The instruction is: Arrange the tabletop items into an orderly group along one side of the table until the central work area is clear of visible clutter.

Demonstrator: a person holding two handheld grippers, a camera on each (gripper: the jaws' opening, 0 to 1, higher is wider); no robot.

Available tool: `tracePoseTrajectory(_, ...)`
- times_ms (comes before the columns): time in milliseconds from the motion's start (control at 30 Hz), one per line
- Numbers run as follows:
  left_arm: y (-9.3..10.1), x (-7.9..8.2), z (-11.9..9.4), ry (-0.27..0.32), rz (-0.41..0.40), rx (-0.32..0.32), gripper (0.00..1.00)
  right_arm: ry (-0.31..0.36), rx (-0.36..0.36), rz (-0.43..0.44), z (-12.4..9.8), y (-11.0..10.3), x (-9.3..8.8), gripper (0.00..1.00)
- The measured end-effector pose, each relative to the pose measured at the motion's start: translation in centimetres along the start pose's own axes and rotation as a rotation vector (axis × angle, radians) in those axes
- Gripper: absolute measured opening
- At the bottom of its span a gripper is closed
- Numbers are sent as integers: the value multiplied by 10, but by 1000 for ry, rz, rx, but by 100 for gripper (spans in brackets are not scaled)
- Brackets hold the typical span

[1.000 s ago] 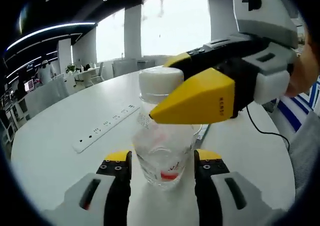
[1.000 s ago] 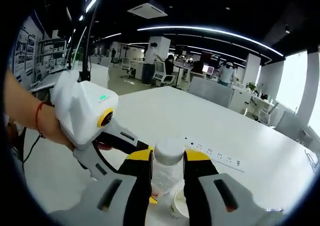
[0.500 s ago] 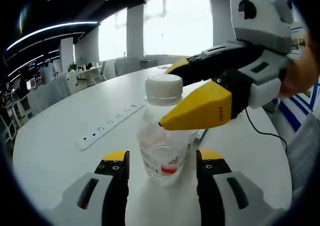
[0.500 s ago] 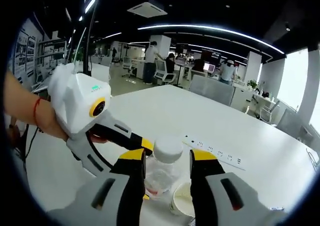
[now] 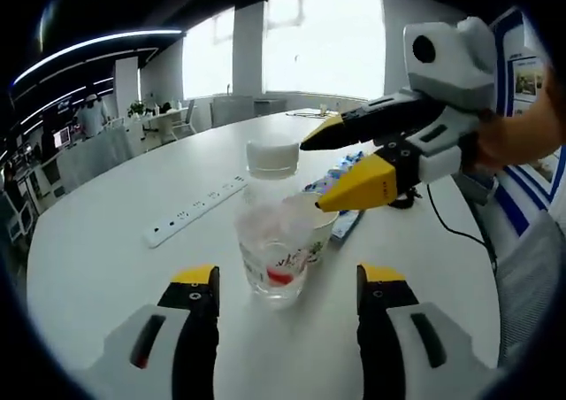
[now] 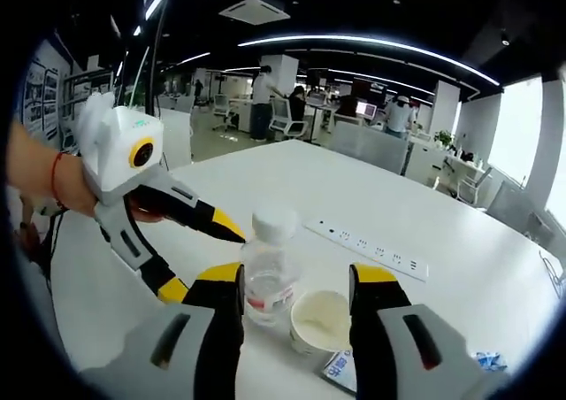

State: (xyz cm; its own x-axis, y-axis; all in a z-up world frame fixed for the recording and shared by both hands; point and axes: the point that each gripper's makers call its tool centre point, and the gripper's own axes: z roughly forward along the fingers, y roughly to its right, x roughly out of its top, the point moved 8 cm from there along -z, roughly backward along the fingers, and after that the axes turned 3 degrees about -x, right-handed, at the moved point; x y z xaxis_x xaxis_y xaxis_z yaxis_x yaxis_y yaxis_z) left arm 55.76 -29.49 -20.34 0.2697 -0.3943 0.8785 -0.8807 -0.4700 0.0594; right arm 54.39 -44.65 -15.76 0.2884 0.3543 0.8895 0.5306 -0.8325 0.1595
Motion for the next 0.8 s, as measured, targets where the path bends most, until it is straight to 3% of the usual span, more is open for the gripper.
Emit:
tracePoseTrajectory(533, 33, 3, -24, -25, -39, 23, 71, -39, -25, 24, -56, 31, -33, 59)
tracePoseTrajectory(800, 50, 6, -32, -36, -47, 32, 72, -52, -72, 95, -95, 60, -60, 63)
